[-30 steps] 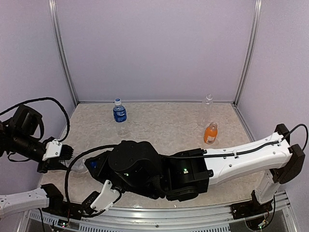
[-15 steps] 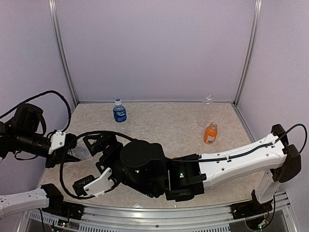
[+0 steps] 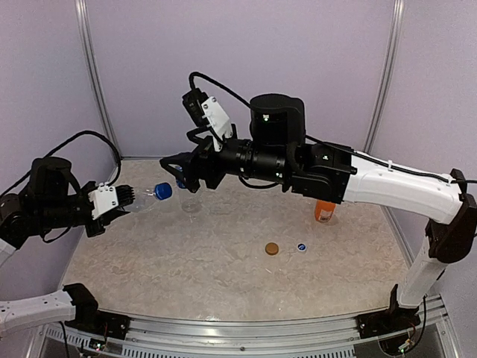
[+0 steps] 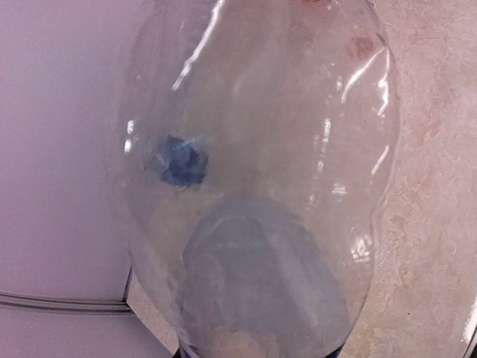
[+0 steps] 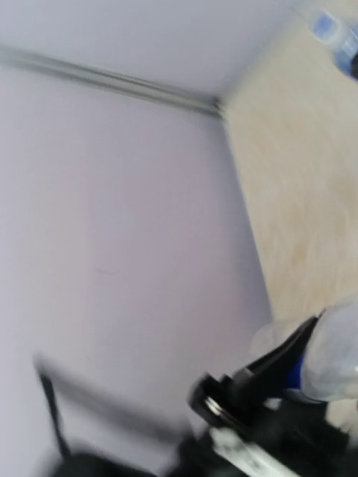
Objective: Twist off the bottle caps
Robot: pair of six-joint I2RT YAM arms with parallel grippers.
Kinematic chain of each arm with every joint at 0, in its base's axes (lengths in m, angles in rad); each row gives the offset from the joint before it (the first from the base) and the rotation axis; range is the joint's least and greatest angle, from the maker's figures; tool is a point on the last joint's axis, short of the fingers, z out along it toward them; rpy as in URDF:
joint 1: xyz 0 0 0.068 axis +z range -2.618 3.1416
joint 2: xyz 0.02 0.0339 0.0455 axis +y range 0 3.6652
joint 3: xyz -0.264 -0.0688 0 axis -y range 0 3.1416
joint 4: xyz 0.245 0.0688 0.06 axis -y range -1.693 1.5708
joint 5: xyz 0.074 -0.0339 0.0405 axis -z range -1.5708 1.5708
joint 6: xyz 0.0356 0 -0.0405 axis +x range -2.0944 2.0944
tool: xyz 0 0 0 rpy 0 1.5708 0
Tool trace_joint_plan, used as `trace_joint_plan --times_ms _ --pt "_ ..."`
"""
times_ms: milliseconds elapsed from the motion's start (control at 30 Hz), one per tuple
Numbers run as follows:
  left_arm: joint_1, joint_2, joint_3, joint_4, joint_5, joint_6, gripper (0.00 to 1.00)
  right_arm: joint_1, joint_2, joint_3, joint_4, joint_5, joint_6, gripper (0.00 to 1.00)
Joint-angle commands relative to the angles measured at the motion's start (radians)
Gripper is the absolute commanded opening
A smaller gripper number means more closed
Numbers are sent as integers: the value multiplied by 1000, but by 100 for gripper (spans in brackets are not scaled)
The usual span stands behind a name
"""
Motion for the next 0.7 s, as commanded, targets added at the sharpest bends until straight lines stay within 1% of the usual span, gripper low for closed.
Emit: trace_joint_plan --times_ms 0,133,200,233,400,433,600,667 --pt "-12 -6 -14 85 -74 46 19 -82 76 45 -139 -233 536 90" --pt "-12 -8 -21 90 -86 58 19 -83 119 90 -165 -300 563 90" --pt "-12 -8 -27 95 -92 63 19 -84 137 108 -180 -323 572 88" --pt "-13 -8 -31 95 -97 65 19 -83 143 111 -181 -333 577 86" --pt "-14 -6 -36 101 -104 69 19 -83 167 129 -196 -384 586 69" --pt "-13 -6 -36 102 -104 71 19 -83 170 130 -197 -388 587 63" --pt "-14 -6 -33 104 -104 74 19 -84 171 124 -195 -389 589 26" --pt "-14 -5 -33 102 -99 75 19 -84 171 124 -193 -392 584 13"
